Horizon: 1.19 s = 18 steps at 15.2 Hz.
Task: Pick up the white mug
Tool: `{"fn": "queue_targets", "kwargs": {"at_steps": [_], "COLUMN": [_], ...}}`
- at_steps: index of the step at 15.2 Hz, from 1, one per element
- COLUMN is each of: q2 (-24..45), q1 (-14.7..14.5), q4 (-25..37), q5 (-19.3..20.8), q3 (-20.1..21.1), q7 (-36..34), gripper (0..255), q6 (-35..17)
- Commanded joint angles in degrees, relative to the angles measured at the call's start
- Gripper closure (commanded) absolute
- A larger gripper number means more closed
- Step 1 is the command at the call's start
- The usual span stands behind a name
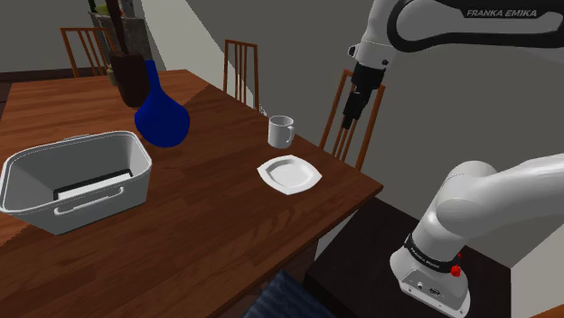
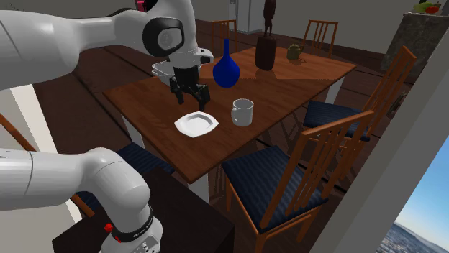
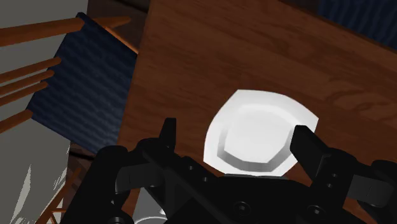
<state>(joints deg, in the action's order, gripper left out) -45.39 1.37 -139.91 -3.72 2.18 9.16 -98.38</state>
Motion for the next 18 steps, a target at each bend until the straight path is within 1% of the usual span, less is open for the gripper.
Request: {"fn": "queue_targets", "kwargs": {"at_steps": [1,6,10,14,18], "q2": [0.0,11.74,21.12,30.43,39.71], "q1": [0.0,0.86,1.45,1.92,2.32], "q4": [0.0,5.14,10.58,17.14,24.87], "q5": [0.0,1.18,1.92,2.51,2.95], "q3": [0.0,-0.92,-1.54,-2.12,-2.64], "q7": [0.0,1.56,2.62,3.53,4.35], "gripper": [0,0,0,0,0], "q6": [0.0,-5.99,-9.49,-11.8,-12.92]}}
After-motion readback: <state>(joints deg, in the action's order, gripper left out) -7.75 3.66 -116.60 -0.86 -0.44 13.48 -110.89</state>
